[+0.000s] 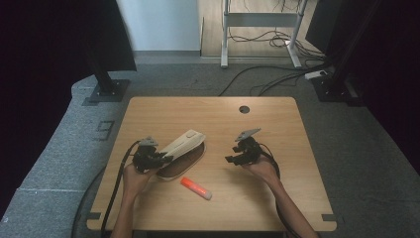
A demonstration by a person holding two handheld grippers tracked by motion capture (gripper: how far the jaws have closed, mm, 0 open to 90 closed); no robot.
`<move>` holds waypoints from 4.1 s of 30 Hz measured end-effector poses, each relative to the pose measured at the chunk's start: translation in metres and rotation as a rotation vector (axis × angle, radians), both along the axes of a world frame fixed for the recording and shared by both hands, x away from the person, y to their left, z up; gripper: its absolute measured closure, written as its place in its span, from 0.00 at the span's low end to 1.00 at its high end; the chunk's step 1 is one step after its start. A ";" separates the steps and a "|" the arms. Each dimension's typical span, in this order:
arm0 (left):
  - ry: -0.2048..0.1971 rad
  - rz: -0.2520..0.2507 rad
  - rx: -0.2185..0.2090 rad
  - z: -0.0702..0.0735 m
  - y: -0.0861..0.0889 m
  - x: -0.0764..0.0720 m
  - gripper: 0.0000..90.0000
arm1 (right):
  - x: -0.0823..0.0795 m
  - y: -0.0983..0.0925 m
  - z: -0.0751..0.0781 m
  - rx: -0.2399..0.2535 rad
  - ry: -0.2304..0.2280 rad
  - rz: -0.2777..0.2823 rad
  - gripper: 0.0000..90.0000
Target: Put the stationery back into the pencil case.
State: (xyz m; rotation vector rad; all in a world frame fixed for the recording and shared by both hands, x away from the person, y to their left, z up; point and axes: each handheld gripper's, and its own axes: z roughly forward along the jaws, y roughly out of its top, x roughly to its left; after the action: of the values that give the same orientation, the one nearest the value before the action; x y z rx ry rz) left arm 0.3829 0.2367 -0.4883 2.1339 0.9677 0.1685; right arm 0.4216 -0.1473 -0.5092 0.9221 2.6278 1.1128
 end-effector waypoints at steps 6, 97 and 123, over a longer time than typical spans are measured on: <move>0.001 0.001 0.000 0.000 0.000 0.000 0.80 | -0.005 -0.013 -0.003 -0.024 -0.004 -0.011 0.54; -0.027 0.023 -0.015 0.005 0.002 -0.002 0.83 | -0.015 0.011 0.015 -0.056 0.000 0.077 0.87; -0.042 0.028 -0.025 0.009 0.004 -0.004 0.84 | 0.001 0.074 0.012 -0.077 0.007 0.169 0.87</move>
State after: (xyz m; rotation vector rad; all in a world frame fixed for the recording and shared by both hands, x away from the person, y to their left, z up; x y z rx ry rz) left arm 0.3784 0.2405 -0.4792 2.0862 0.9702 0.2132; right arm 0.4228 -0.0729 -0.4969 0.7017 2.7758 1.0355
